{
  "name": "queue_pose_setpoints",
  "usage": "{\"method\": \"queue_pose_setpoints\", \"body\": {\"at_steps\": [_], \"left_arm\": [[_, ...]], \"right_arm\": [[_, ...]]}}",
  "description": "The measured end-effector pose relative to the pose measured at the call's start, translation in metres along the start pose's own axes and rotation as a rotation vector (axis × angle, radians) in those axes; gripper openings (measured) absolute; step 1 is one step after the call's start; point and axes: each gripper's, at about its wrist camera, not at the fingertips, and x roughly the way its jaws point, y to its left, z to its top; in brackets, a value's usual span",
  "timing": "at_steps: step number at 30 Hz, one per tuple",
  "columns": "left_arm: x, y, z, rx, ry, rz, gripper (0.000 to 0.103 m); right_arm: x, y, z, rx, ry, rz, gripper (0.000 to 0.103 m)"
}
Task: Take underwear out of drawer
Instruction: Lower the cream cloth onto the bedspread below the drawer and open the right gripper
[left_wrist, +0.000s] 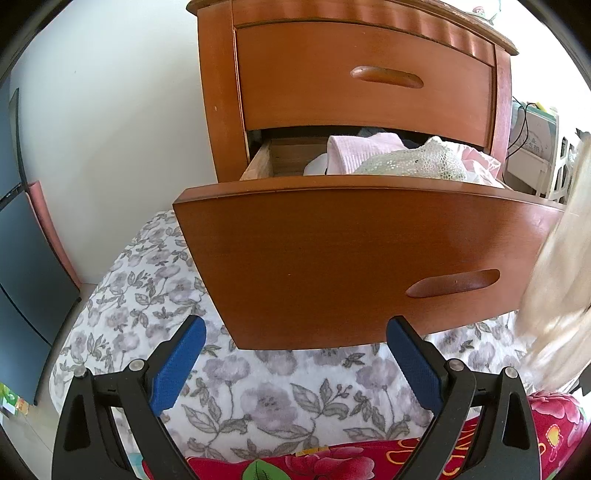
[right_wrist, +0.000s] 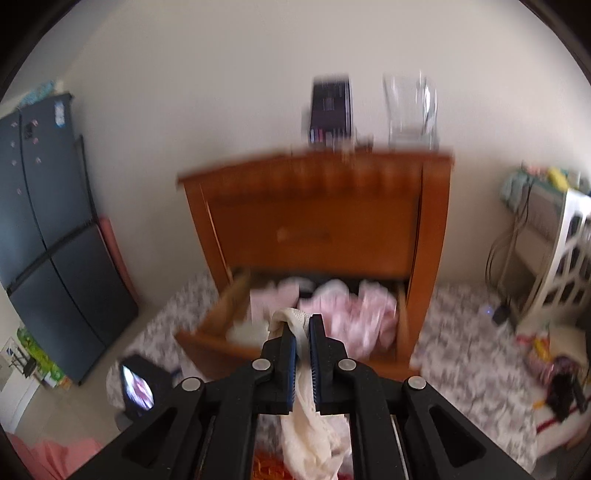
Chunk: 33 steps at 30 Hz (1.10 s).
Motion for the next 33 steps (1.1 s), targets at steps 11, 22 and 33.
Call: {"method": "queue_pose_setpoints", "body": {"at_steps": [11,22,33], "left_arm": [[0.004,0.004,0.001,-0.020,0.016,-0.001,0.098],[0.006,0.005,0.000,-0.024,0.027,0.006,0.098],[0.008,0.004,-0.001,-0.026,0.037,0.008,0.098]], "right_arm": [[0.084,-0.015,-0.068,0.069,0.300,-0.012,0.008],[0.114,-0.003,-0.071,0.053,0.357,-0.007,0.010],[0.149,-0.005,-0.092,0.049,0.470,-0.015,0.010]]}}
